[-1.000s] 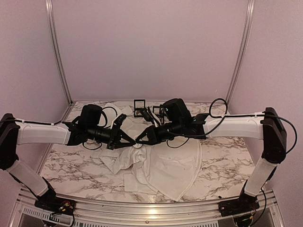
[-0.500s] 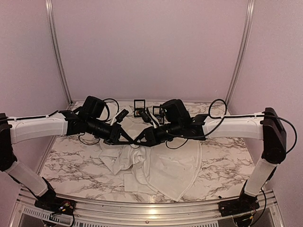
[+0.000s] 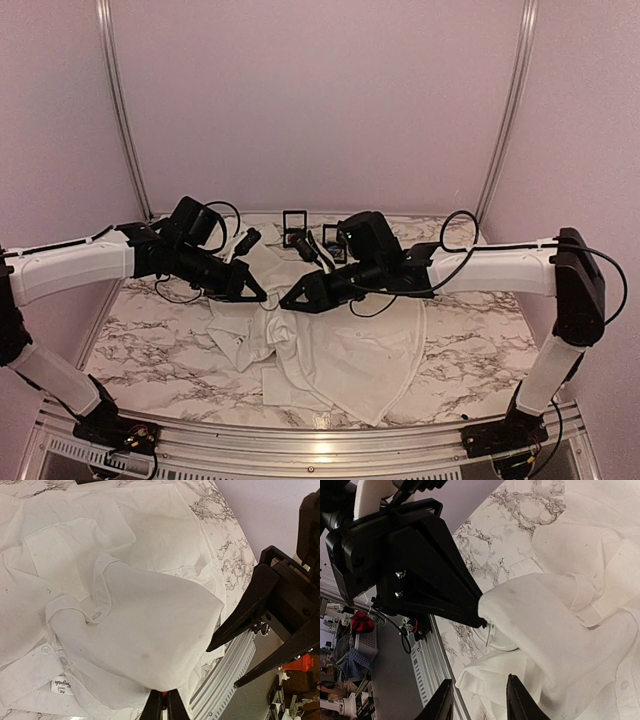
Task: Remove the brooch from the garment
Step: Open the brooch with the flattened clothing, then remove the brooch from the flattened clothing.
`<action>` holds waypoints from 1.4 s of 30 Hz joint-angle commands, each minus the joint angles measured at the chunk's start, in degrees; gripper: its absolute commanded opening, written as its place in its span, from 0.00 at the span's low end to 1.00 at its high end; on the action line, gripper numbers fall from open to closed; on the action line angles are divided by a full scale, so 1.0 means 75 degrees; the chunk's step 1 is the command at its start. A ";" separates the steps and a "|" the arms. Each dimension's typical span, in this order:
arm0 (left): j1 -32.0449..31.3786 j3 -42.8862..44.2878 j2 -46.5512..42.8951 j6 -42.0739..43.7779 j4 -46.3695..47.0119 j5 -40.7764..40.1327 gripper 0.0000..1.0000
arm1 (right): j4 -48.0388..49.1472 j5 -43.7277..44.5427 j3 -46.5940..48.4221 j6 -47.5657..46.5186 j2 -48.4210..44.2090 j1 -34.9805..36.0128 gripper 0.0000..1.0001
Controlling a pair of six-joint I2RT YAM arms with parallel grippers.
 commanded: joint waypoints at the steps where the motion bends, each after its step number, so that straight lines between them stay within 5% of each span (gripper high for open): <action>1: 0.0034 0.0259 -0.0331 0.0126 -0.0430 -0.0689 0.00 | 0.0065 -0.0119 -0.0066 -0.0106 -0.0252 0.0022 0.35; 21: 0.0033 0.0922 -0.0548 0.0465 -0.1262 -0.1397 0.00 | -0.0450 0.1096 0.0183 -0.0886 -0.0939 0.0010 0.41; 26: 0.0033 0.1135 -0.0491 0.0608 -0.1438 -0.1354 0.00 | -0.0765 0.1729 0.0773 -0.1378 -0.0475 0.0139 0.50; 34: 0.0033 0.1218 -0.0414 0.0633 -0.1476 -0.1265 0.00 | -0.0797 0.2168 0.1444 -0.1683 0.0311 0.0212 0.48; 38: 0.0036 0.1203 -0.0408 0.0607 -0.1474 -0.1276 0.00 | -0.0874 0.2255 0.1478 -0.1688 0.0475 0.0229 0.32; 42: 0.0036 0.1178 -0.0366 0.0520 -0.1449 -0.1358 0.00 | -0.0913 0.2191 0.1315 -0.1674 0.0489 0.0300 0.01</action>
